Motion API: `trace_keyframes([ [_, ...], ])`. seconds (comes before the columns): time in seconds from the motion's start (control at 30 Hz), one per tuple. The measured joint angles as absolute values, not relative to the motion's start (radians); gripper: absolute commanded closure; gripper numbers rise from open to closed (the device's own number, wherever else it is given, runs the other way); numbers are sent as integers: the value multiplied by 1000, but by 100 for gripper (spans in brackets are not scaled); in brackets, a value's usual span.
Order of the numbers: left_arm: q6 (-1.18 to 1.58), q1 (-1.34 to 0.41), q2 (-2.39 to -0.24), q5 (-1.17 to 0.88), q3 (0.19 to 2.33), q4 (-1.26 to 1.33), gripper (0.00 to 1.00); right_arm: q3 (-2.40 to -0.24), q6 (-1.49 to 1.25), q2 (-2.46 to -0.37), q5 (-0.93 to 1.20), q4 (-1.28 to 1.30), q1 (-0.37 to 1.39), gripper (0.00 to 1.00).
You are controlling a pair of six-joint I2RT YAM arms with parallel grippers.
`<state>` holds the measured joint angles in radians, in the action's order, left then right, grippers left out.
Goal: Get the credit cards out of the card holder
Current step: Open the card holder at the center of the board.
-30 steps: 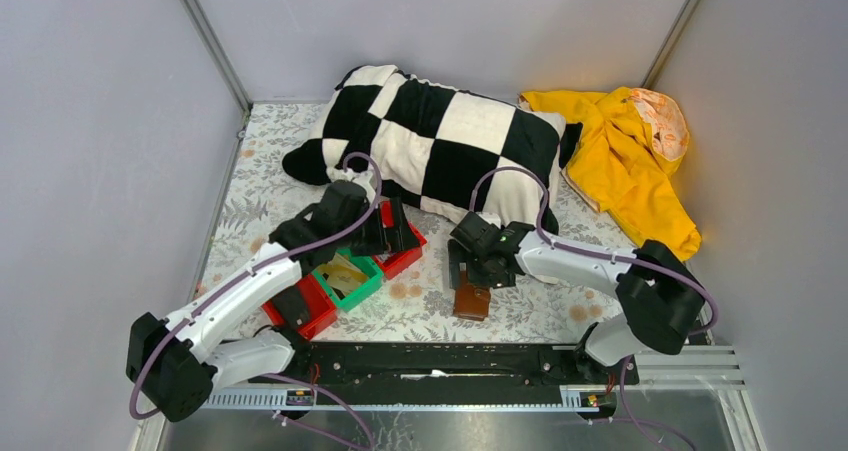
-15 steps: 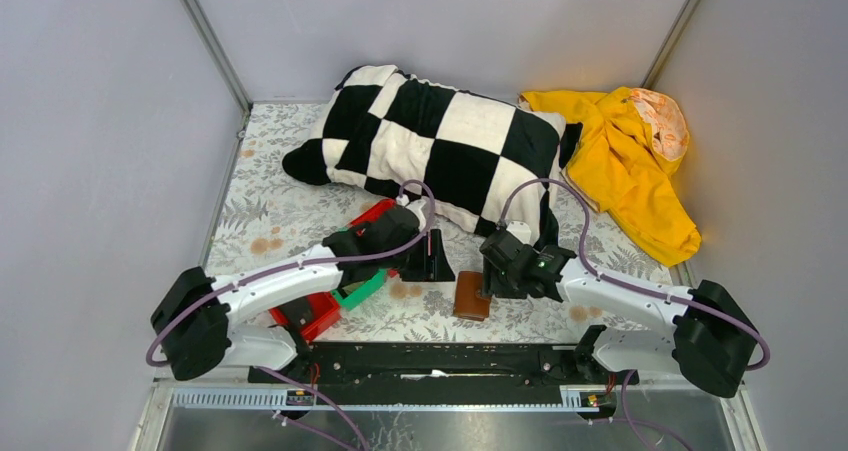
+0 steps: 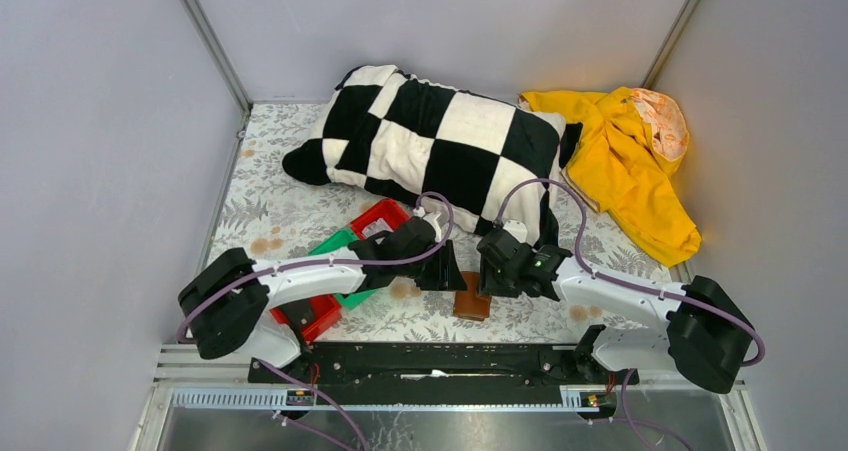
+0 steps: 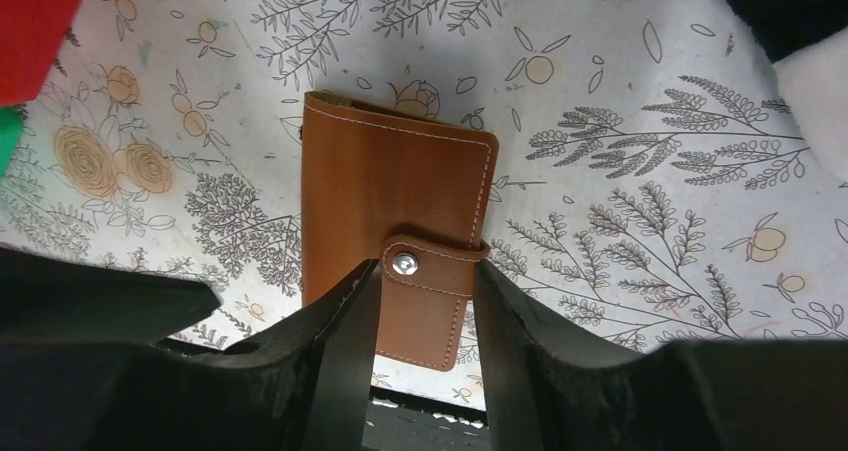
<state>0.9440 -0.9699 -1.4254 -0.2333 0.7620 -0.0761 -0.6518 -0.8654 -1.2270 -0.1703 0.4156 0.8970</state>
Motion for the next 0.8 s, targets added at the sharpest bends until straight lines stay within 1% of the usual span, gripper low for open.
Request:
trace_keyframes([
  [0.27, 960, -970, -1522, -235, 717, 35, 64, -672, -871, -1241, -163, 405, 897, 57],
  [0.43, 970, -970, -1575, -246, 717, 86, 64, -674, -878, -1263, -151, 395, 897, 57],
  [0.7, 970, -970, -1602, -250, 717, 93, 65, -674, -881, -1315, -135, 366, 905, 58],
  [0.8, 972, -970, -1613, -247, 718, 93, 66, -673, -884, -1328, -138, 349, 908, 64],
])
